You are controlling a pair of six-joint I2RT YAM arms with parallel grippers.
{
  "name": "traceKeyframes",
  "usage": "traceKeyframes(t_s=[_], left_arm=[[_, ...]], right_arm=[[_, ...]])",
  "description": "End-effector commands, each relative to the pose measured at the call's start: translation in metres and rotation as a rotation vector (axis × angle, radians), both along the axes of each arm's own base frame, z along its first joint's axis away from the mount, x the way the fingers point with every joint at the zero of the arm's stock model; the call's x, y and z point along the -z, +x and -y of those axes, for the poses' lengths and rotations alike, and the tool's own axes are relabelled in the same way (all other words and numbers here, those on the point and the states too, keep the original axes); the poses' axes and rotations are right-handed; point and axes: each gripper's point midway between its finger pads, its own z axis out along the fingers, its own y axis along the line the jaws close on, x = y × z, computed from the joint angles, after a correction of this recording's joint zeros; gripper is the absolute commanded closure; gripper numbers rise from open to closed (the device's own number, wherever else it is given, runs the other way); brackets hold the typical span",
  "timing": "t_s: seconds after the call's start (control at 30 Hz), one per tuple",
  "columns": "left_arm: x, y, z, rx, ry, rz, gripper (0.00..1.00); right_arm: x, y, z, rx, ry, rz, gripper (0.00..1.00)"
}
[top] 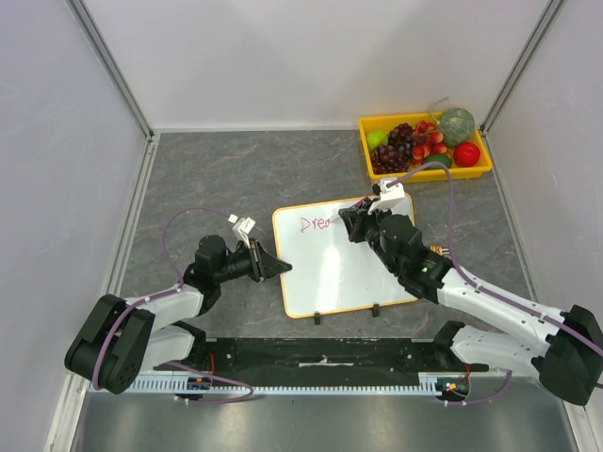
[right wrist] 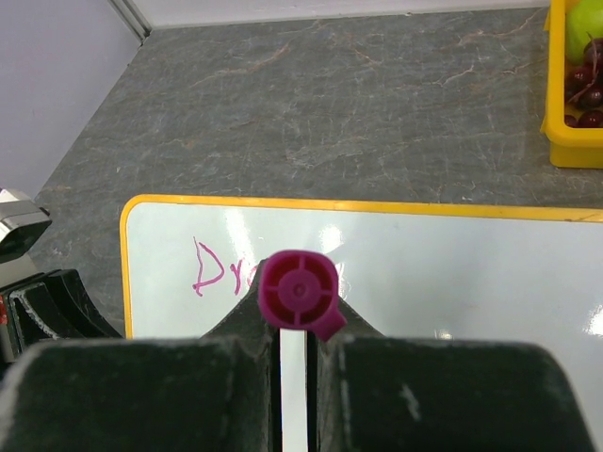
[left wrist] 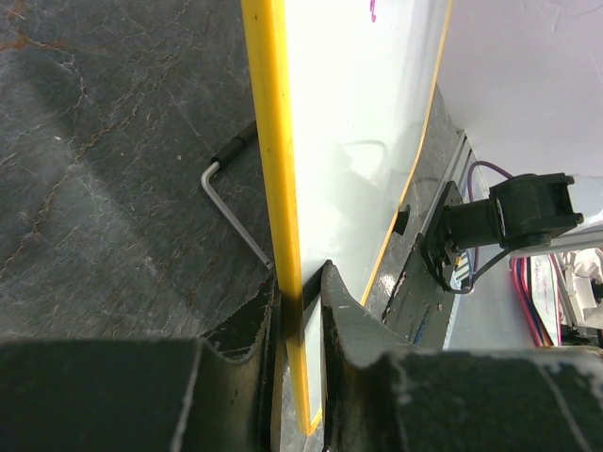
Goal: Write a sentence on the whiteboard
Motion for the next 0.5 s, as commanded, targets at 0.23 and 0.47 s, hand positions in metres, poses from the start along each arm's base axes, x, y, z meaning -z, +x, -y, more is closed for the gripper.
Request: traceKeyframes(t_s=[0.23,0.47], left_arm=[[0.017,0.0048,-0.0063,-0.021,0.082,0.02,0.98],[0.0168,0.0049,-0.0062,-0.021,0.081,0.022,0.98]], right_arm=[[0.0155,-0.0066,0.0089,-0.001,-0.033,-0.032,1.0],[0.0055,-0.0069,0.0094,-0.002,-0.018,-0.014,1.0]])
